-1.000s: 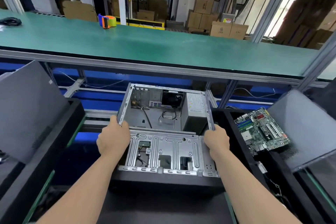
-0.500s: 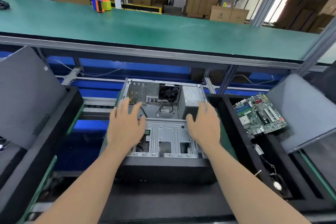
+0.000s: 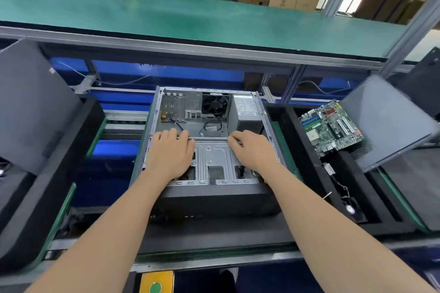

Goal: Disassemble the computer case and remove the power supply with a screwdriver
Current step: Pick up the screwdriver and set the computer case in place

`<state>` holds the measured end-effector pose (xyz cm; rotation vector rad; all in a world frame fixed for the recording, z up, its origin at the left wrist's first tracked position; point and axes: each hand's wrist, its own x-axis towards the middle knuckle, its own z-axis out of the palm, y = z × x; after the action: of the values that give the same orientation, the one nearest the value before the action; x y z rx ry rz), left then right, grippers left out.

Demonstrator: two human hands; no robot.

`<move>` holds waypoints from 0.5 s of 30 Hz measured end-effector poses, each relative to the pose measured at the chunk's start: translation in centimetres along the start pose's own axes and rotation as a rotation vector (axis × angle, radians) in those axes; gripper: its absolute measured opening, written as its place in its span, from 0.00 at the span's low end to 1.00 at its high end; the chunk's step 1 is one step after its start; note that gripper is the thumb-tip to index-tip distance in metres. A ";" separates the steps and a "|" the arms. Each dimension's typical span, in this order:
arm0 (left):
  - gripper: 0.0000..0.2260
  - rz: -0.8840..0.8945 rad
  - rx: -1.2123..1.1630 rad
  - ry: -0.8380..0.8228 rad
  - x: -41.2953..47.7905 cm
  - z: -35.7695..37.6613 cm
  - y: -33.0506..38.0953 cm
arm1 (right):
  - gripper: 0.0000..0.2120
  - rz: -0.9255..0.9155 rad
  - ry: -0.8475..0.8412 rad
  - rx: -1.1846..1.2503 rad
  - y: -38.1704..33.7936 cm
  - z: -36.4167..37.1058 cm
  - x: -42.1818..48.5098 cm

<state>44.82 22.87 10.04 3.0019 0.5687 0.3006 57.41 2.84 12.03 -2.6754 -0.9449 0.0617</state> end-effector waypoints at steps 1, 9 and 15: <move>0.15 0.003 -0.003 -0.002 -0.2 0.0 0.0 | 0.17 0.008 -0.002 0.010 0.0 0.0 -0.2; 0.16 0.026 0.004 0.033 -1.7 0.0 0.1 | 0.18 0.012 -0.005 0.034 -0.2 -0.1 -2.1; 0.15 -0.022 -0.065 0.031 -1.8 -0.1 0.6 | 0.17 -0.003 -0.013 0.035 -0.2 -0.5 -2.8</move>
<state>43.40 21.63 9.88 2.9315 0.5827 0.3575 55.16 1.07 12.41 -2.6445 -0.9435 0.0946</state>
